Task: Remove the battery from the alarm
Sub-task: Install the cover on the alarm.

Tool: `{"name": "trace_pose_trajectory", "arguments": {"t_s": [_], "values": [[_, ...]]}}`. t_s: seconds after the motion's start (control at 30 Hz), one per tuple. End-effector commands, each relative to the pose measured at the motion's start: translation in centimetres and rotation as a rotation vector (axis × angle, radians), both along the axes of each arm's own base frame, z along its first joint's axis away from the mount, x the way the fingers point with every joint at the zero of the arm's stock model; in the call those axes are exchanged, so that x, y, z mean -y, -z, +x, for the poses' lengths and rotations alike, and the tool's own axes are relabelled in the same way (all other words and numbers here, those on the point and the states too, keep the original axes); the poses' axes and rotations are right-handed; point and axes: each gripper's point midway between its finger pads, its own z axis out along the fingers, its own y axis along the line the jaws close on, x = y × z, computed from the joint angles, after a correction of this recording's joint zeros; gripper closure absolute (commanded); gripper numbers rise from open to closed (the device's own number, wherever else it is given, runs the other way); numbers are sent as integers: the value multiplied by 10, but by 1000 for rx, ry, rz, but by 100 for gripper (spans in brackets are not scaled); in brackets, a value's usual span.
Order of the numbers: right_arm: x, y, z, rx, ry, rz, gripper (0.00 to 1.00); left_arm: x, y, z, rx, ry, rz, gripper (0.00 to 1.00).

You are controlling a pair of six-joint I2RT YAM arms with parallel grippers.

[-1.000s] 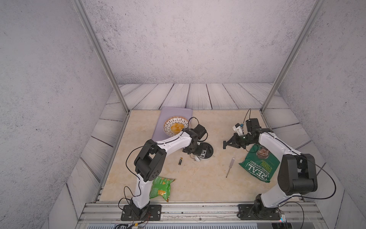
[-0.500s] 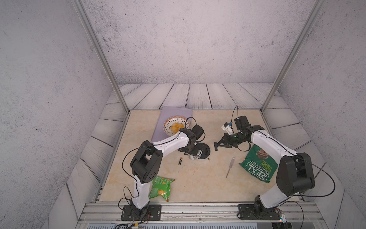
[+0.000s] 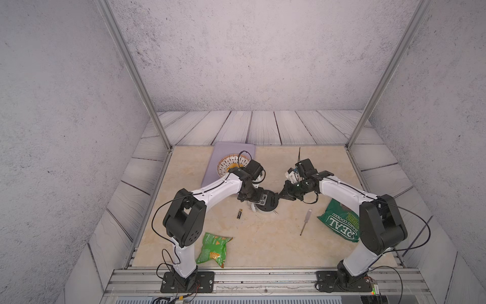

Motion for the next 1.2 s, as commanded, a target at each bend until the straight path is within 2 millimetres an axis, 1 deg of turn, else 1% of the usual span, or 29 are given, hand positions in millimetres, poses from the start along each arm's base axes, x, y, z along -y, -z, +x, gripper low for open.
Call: {"name": "trace_pose_trajectory", "arguments": {"t_s": [0.0,0.13,0.27,0.37,0.57,0.73,1.0,1.17], "values": [[-1,16,7,-15,72,-24,100,8,10,3,-75,-3,-71,19],[-3,24,6,-26,95,-46,100,10,14,3,-117,4,-85,24],[0,34,5,-37,108,-75,100,16,17,-3,-146,10,-122,24],[-2,39,3,-49,107,-71,100,18,18,-7,-166,14,-141,26],[-6,41,3,-44,97,-52,100,21,15,-11,-177,21,-166,26],[-11,37,3,-41,74,-25,100,20,15,-12,-180,20,-166,26],[-12,39,-1,-68,39,-37,100,19,17,-12,-179,13,-156,26],[-6,33,-8,-58,31,-54,100,16,17,-11,-168,10,-144,26]]}}
